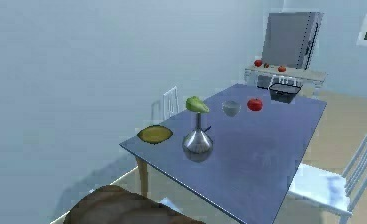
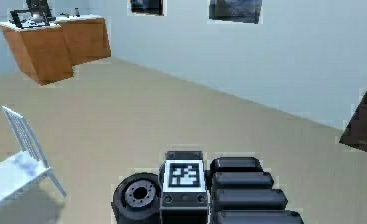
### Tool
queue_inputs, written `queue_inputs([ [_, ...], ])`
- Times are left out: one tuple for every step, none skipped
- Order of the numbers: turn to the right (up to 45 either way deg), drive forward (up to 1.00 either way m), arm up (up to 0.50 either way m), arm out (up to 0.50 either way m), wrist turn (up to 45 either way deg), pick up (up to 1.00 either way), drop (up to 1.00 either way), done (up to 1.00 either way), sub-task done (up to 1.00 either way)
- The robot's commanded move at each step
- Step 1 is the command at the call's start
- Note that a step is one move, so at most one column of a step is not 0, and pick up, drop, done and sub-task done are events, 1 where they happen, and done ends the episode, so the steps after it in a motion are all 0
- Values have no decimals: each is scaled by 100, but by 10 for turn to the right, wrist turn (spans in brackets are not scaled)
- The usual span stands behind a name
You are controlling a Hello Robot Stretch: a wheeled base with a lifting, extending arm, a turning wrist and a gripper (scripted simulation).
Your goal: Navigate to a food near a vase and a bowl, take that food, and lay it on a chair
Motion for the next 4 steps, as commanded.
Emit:
queue_inputs([
  [300, 0, 0, 0, 0, 0, 0, 0, 0],
  [-450, 0, 0, 0, 0, 0, 0, 0, 0],
  [-450, 0, 0, 0, 0, 0, 0, 0, 0],
  [-210, 0, 0, 0, 0, 0, 0, 0, 0],
])
